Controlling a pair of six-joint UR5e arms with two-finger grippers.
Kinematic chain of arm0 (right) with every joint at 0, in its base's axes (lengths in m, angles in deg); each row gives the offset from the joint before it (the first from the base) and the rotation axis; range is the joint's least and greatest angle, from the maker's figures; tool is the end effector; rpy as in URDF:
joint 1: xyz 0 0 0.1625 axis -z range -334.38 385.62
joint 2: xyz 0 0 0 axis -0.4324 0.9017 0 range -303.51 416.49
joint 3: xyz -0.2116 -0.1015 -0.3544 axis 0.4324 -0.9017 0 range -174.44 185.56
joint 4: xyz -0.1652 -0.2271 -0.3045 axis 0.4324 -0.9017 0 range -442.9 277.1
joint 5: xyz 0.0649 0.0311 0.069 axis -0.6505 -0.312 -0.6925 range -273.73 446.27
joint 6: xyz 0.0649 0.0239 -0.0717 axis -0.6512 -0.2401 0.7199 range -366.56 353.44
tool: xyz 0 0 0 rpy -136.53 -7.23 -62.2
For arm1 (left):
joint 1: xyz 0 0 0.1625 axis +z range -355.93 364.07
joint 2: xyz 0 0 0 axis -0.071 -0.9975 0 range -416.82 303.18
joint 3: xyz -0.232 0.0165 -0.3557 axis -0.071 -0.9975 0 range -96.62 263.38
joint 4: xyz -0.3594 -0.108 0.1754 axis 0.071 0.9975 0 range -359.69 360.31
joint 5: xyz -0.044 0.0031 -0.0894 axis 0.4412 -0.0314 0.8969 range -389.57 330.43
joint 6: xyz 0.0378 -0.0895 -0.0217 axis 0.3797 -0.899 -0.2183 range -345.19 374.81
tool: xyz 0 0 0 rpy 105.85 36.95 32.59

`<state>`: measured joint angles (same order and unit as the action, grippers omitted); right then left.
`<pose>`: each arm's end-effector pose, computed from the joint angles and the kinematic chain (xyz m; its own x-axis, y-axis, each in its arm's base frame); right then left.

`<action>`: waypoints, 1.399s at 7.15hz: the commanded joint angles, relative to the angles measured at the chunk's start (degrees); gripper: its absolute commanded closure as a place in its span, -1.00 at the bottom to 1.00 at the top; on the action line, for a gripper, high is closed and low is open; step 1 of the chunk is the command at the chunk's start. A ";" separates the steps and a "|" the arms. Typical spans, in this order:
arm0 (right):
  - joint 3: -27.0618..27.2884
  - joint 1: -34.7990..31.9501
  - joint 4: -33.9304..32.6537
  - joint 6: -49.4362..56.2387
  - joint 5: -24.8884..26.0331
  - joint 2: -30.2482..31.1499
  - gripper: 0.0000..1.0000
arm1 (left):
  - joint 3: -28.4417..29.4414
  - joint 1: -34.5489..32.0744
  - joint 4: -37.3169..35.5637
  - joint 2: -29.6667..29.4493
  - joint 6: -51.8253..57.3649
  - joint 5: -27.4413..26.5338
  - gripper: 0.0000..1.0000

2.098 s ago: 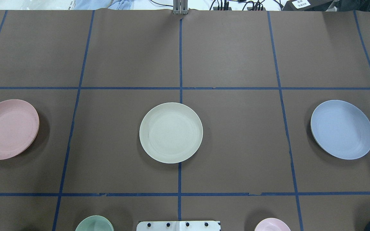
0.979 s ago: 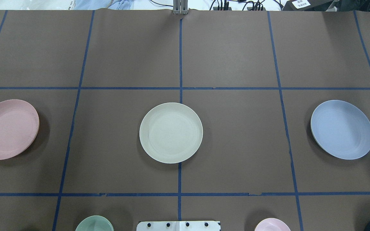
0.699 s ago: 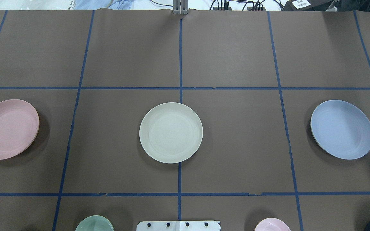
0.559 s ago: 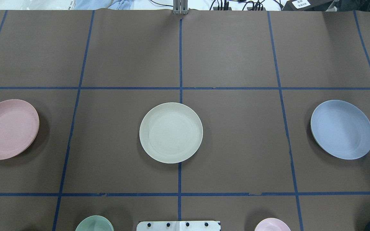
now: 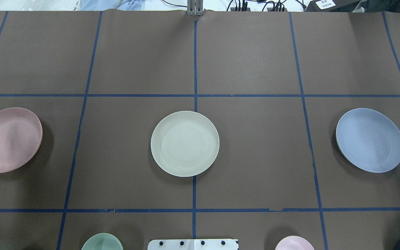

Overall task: Stack three plates with pink and blue
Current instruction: 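Move the left gripper to the rim of the pink plate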

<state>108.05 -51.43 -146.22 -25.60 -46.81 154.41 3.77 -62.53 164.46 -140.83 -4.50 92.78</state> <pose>-0.0383 -0.4584 0.5628 0.6604 -0.2094 0.7212 -0.0250 0.9537 0.2999 0.1077 -0.4505 0.6563 0.6320 0.5469 -0.5491 -0.0030 0.7102 0.7040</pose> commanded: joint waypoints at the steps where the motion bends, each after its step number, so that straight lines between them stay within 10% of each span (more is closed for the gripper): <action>1: -0.01 0.06 0.57 -0.12 0.01 0.34 -1.00 | 7.78 4.45 10.46 0.69 -3.96 -3.79 -1.00; 4: -0.10 0.06 0.66 -0.21 0.10 0.34 -1.00 | 8.50 7.27 10.66 0.96 -4.16 -5.81 -0.85; 7: -0.01 0.06 0.66 -0.12 0.01 0.51 -1.00 | 8.50 7.98 10.75 0.96 -4.07 -5.73 0.84; 10: -0.01 0.06 1.45 -0.12 0.01 1.22 -1.00 | 6.23 7.80 12.07 0.87 -4.34 -3.72 1.00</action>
<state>108.04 -51.37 -144.95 -25.72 -46.80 155.36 11.29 -54.68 176.29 -139.87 -8.77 87.92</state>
